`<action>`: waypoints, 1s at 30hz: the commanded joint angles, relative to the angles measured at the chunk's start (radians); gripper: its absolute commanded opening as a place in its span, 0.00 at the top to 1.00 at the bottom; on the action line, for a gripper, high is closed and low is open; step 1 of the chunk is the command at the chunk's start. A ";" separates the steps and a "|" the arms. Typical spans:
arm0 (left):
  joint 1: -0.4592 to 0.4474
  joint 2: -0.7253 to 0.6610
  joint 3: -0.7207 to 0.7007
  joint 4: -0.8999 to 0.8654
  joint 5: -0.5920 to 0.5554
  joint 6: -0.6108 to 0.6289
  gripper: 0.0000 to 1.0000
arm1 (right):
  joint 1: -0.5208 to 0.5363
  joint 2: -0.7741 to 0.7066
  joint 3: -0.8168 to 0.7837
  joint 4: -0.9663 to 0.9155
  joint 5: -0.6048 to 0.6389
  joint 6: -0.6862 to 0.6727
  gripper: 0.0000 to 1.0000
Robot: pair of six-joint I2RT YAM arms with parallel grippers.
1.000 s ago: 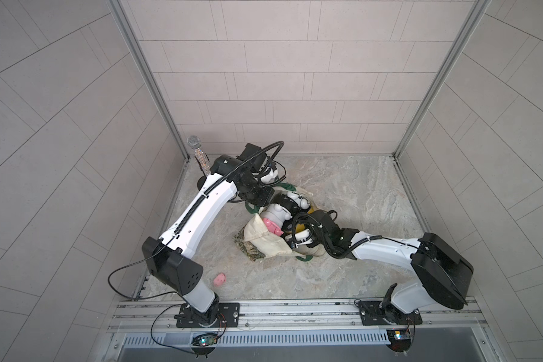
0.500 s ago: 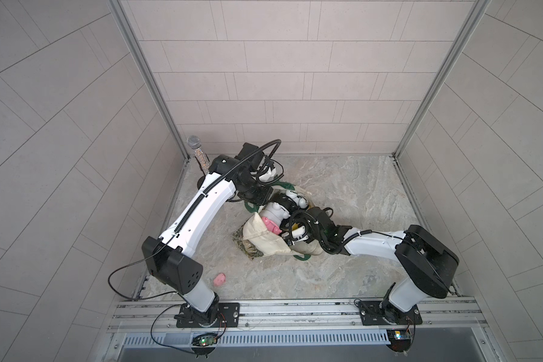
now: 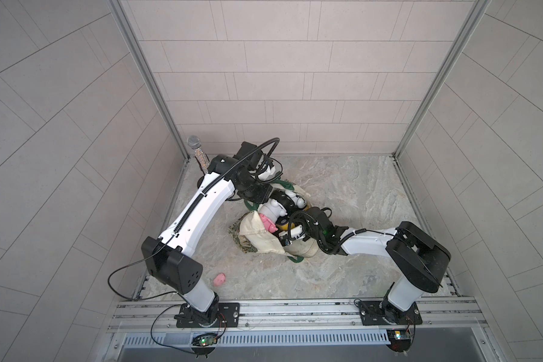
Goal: Take the alarm clock out of the canvas bag
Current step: Pick up the alarm from the canvas bag.
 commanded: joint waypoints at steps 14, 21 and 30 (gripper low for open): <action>0.014 -0.023 0.022 0.042 0.097 -0.015 1.00 | -0.011 -0.091 -0.008 -0.089 -0.050 0.056 0.67; 0.014 -0.017 0.029 0.036 0.109 -0.018 1.00 | -0.011 -0.084 0.005 -0.119 -0.050 0.079 0.54; 0.014 -0.009 0.039 0.031 0.125 -0.021 1.00 | -0.009 -0.002 0.038 -0.066 0.021 0.086 0.43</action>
